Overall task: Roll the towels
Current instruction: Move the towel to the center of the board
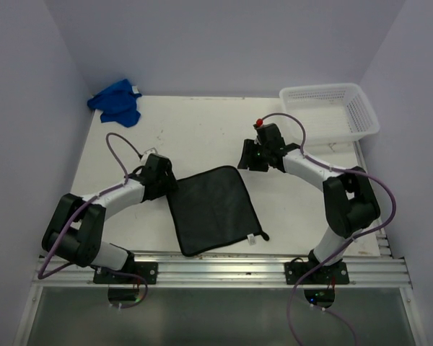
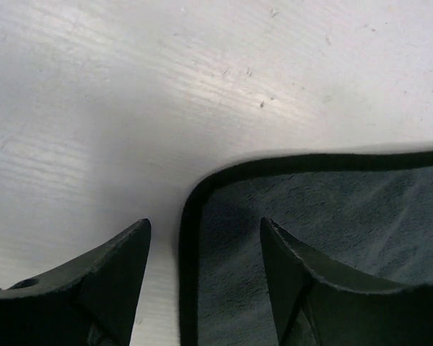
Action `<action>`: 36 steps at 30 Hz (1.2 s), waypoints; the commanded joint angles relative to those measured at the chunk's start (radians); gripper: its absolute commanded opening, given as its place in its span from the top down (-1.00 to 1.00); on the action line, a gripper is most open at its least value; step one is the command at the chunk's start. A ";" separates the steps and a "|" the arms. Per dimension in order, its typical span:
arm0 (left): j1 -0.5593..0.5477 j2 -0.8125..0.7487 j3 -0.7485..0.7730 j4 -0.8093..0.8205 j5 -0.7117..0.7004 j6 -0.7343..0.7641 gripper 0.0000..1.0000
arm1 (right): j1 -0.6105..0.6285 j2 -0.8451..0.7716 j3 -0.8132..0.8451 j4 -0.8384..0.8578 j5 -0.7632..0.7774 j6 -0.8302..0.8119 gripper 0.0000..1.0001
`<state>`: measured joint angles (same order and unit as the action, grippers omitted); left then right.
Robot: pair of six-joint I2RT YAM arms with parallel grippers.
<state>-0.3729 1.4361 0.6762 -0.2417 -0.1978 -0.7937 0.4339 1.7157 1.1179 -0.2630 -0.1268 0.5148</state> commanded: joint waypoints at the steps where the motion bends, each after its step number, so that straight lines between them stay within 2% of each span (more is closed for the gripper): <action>1: 0.017 0.035 -0.027 0.080 0.072 -0.024 -0.30 | 0.003 0.005 0.040 0.016 -0.016 -0.027 -0.05; 8: 0.023 0.027 -0.079 0.146 0.132 -0.058 0.06 | 0.003 0.008 0.033 0.019 0.001 -0.032 -0.03; 9: 0.023 0.024 -0.093 0.156 0.141 -0.061 0.20 | 0.003 0.009 0.033 0.019 0.001 -0.033 -0.03; 20: 0.023 -0.022 -0.145 0.177 0.103 -0.047 1.00 | 0.003 0.047 0.037 0.015 0.052 -0.050 0.03; 28: 0.023 -0.051 -0.116 0.200 0.107 0.005 1.00 | 0.005 0.131 0.071 0.094 0.000 -0.073 -0.03; 36: 0.023 -0.039 -0.099 0.206 0.109 0.030 1.00 | 0.008 0.214 0.125 0.103 -0.033 -0.075 -0.05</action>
<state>-0.3538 1.4021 0.5518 -0.0322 -0.0856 -0.7971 0.4339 1.9137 1.2015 -0.2050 -0.1253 0.4576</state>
